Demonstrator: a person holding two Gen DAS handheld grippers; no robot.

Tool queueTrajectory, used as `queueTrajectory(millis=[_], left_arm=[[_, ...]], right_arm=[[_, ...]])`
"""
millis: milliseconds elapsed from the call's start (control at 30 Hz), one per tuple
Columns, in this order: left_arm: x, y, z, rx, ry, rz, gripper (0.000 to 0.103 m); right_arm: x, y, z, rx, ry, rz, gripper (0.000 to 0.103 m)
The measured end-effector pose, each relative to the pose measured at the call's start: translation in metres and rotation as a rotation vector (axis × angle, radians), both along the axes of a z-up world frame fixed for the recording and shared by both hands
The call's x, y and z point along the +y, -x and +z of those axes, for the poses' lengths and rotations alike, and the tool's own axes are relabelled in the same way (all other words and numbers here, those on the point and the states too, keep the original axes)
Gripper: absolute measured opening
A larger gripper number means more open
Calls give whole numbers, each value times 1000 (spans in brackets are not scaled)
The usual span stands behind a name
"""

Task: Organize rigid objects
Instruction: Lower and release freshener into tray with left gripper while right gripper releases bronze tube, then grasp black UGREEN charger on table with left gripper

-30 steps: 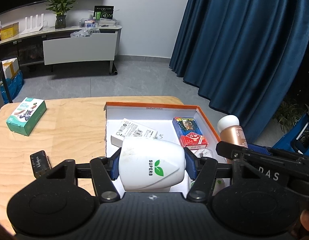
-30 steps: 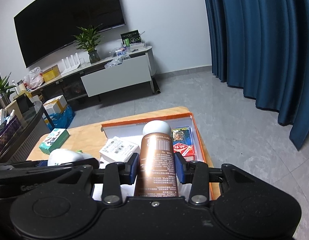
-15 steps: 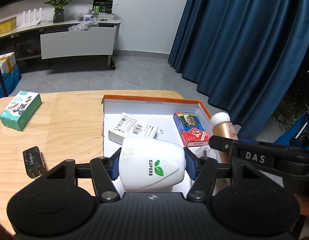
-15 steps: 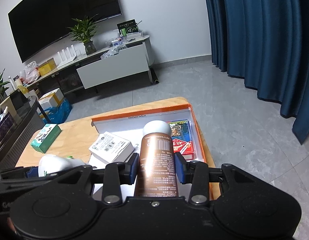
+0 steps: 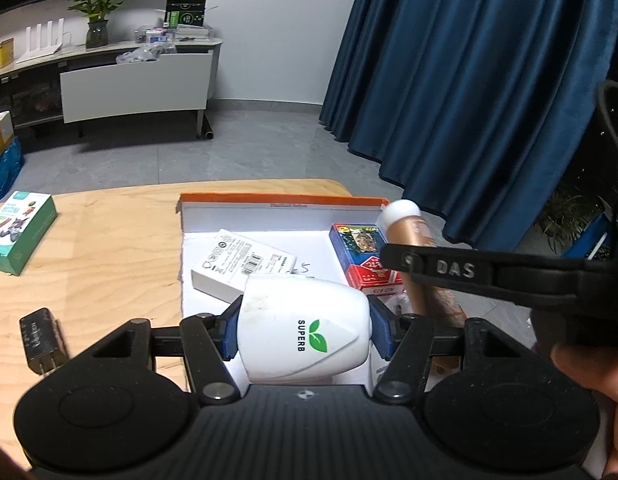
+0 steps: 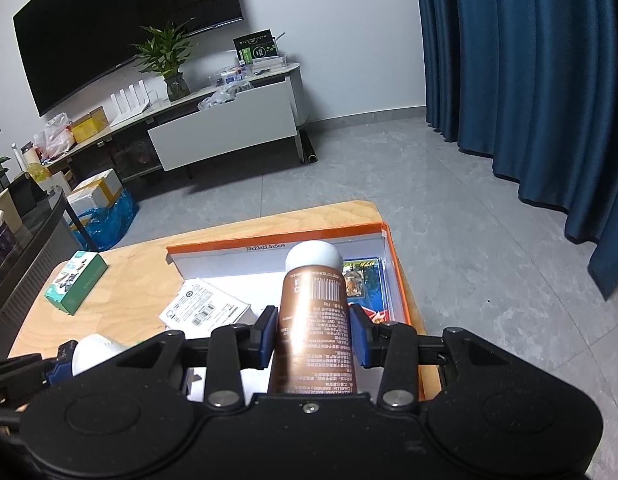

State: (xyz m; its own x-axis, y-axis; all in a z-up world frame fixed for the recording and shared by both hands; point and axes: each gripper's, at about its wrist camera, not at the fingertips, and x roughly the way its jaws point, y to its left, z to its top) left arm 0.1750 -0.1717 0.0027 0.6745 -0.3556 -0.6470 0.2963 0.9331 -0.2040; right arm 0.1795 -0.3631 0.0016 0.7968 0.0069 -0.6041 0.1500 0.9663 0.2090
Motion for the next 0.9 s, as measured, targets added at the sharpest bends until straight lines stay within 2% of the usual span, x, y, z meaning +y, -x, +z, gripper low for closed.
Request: queueTrajectory(millis=[467, 600, 667, 733, 800, 900], left_arm=[[-13, -6, -4, 4, 0, -52, 62], [-15, -6, -5, 5, 14, -68, 62], [-17, -6, -6, 10, 25, -84, 62], [-17, -3, -4, -2, 28, -89, 67], [-15, -1, -2, -10, 33, -89, 74], [-10, 2, 2, -22, 41, -78, 80]], right_arm=[[-3, -16, -5, 16, 15, 1, 47], [-1, -16, -3, 0, 19, -1, 49], [-1, -13, 0, -18, 19, -3, 53], [0, -10, 3, -27, 36, -10, 55], [1, -7, 7, -38, 45, -15, 64], [2, -1, 13, -58, 41, -18, 67]])
